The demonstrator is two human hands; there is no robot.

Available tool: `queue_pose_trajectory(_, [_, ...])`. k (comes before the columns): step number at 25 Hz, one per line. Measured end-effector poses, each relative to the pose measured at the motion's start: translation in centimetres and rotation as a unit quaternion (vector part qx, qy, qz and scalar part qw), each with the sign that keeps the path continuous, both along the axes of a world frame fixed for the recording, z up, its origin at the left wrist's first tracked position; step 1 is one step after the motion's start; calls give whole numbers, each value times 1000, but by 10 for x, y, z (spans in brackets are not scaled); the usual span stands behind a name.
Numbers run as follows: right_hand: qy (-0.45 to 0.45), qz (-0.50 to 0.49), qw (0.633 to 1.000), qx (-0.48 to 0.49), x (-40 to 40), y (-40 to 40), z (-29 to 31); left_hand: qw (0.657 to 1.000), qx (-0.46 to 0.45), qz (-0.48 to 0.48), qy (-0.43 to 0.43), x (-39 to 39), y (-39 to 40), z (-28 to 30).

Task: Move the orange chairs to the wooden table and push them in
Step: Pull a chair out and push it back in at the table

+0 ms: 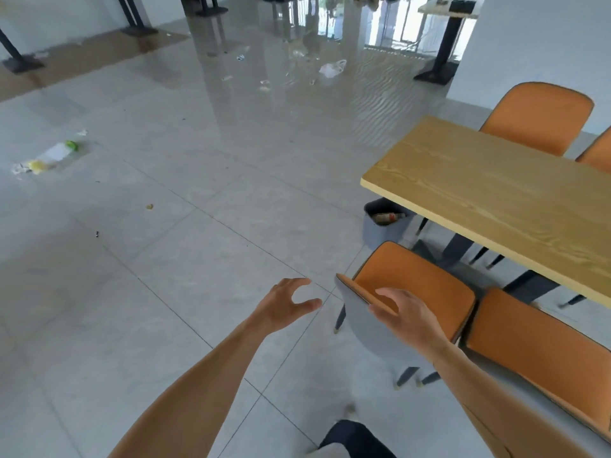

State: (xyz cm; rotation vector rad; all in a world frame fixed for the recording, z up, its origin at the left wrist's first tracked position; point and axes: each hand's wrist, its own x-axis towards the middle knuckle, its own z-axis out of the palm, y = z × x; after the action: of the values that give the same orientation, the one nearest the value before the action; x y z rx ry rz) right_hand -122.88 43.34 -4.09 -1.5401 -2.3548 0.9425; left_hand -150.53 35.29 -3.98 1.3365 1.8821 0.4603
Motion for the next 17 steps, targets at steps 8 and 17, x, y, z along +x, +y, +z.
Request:
queue_pose_trajectory(8, [-79, -144, 981, -105, 42, 3, -34, 986, -41, -156, 38, 36, 96, -22])
queue_pose_trajectory(17, [-90, -295, 944, -118, 35, -44, -51, 931, -62, -351, 76, 38, 145, -65])
